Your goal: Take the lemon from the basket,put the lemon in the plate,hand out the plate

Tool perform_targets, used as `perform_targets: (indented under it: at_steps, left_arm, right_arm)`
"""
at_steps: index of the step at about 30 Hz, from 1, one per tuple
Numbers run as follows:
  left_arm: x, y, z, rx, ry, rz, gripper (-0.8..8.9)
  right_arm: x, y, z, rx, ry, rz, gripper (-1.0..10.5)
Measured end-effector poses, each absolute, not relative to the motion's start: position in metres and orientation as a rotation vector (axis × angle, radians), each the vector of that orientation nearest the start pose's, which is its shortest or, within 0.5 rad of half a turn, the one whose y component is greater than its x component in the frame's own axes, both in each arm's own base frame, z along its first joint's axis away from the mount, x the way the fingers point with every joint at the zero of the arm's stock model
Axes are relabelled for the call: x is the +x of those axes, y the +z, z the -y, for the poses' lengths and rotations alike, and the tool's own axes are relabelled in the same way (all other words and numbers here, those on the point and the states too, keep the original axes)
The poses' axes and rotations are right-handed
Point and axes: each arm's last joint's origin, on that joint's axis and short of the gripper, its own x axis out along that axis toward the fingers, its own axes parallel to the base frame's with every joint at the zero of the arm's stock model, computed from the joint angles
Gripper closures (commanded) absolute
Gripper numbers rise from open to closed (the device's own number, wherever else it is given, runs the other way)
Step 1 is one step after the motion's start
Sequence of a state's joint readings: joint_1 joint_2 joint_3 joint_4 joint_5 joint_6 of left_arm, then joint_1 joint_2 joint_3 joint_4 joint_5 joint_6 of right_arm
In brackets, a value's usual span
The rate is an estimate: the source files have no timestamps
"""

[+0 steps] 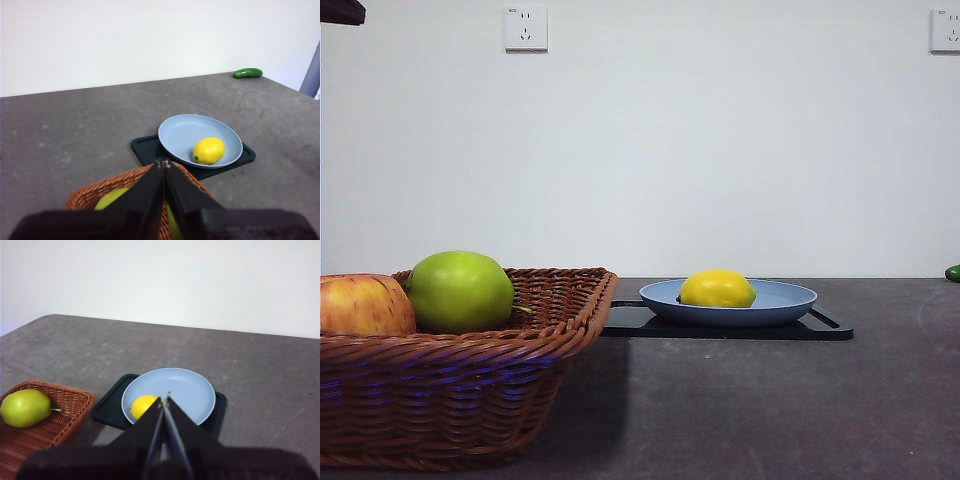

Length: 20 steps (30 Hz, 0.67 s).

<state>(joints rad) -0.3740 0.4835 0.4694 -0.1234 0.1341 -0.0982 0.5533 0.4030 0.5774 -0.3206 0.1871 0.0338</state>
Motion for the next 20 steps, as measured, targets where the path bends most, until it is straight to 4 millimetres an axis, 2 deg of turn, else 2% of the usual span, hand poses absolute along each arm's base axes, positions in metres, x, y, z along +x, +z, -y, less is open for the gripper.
perform_targets:
  at_steps: [3,7,9,12,15,20]
  left_arm:
    - [0.109,0.270,0.046,-0.077,-0.493,-0.161,8.05]
    - [0.087,0.276,0.031,-0.039,-0.435,-0.065,8.05]
    - [0.075,0.277,0.023,-0.027,-0.374,-0.023,8.05]
    - [0.067,0.274,0.013,-0.015,-0.225,-0.002,8.05]
    - [0.068,0.262,0.005,-0.010,-0.067,0.001,8.05]
    - [0.081,0.225,-0.001,-0.007,0.026,-0.070,8.05]
  right_arm:
    - [0.091,0.295,-0.050,-0.020,0.363,-0.143,9.4]
    - [0.090,0.295,-0.050,-0.020,0.363,-0.143,9.4]
    - [0.090,0.295,-0.050,-0.020,0.363,-0.143,9.4]
    - [0.090,0.295,-0.050,-0.020,0.363,-0.143,9.4]
    - [0.090,0.295,-0.049,-0.020,0.363,-0.143,9.4]
    - [0.090,0.295,-0.049,-0.020,0.363,-0.143,9.4]
